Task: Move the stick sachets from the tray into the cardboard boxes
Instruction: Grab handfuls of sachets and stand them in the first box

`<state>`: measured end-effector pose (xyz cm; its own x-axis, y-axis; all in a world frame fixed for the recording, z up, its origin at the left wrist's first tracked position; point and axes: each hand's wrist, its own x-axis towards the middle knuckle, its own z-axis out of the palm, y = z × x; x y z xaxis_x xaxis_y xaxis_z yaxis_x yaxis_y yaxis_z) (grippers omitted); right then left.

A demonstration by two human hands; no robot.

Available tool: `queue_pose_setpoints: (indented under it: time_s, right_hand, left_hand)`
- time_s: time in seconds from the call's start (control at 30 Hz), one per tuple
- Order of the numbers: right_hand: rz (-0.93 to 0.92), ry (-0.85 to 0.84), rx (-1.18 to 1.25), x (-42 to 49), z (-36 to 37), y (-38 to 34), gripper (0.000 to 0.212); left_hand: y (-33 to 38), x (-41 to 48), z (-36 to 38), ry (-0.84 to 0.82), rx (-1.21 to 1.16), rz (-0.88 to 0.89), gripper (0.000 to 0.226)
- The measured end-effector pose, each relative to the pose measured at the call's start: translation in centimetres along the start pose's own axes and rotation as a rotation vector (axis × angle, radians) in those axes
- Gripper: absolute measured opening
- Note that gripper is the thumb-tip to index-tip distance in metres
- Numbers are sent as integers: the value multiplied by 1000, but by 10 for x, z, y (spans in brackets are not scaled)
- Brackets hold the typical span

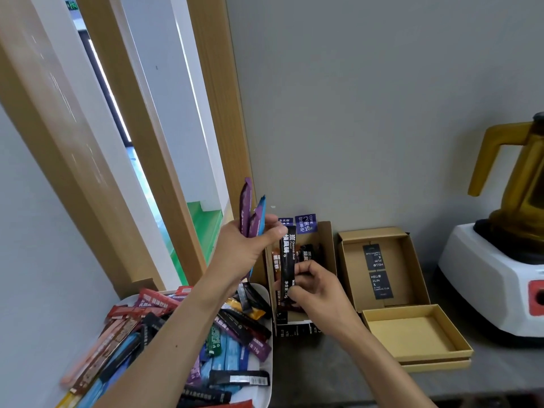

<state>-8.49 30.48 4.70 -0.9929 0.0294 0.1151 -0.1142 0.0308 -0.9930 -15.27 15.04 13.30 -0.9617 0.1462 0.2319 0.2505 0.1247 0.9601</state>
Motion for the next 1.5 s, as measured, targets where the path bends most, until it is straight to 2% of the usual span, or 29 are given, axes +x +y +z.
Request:
queue_pose_setpoints:
  time_s: [0.07,0.23,0.37,0.5,0.63,0.73,0.9,1.07,1.33,1.5]
  right_hand:
    - [-18,20,-25,1,0,3,24]
    - [-69,155,-262,5,-2,22,19]
    - [3,322,-630,10,3,42,20]
    - [12,363,-814,22,20,44,28]
    - [4,382,-960,32,25,47,34]
    - [-13,365,-1065,31,24,52,22]
    - [-30,306,-1074,33,24,56,15]
    - [-11,344,-1087,34,25,53,30]
    - [-19,354,-1101,33,24,53,18]
    - [-23,329,-1108,34,21,51,12]
  left_hand:
    - [-4,2,1,30,44,32,13]
    - [-12,2,1,57,98,23,13]
    - [-8,1,-2,102,-93,-28,19]
    - [-5,-1,-5,2,-279,-155,47]
    - [-6,-5,-4,-20,-349,-229,34]
    - [-11,-7,-5,-5,-369,-271,27]
    - [-14,-9,1,1,-468,-308,22]
    - [-16,-5,4,7,-500,-300,24]
    - [-20,-6,3,-14,-424,-260,33]
    - [-15,-10,2,-66,-333,-228,26]
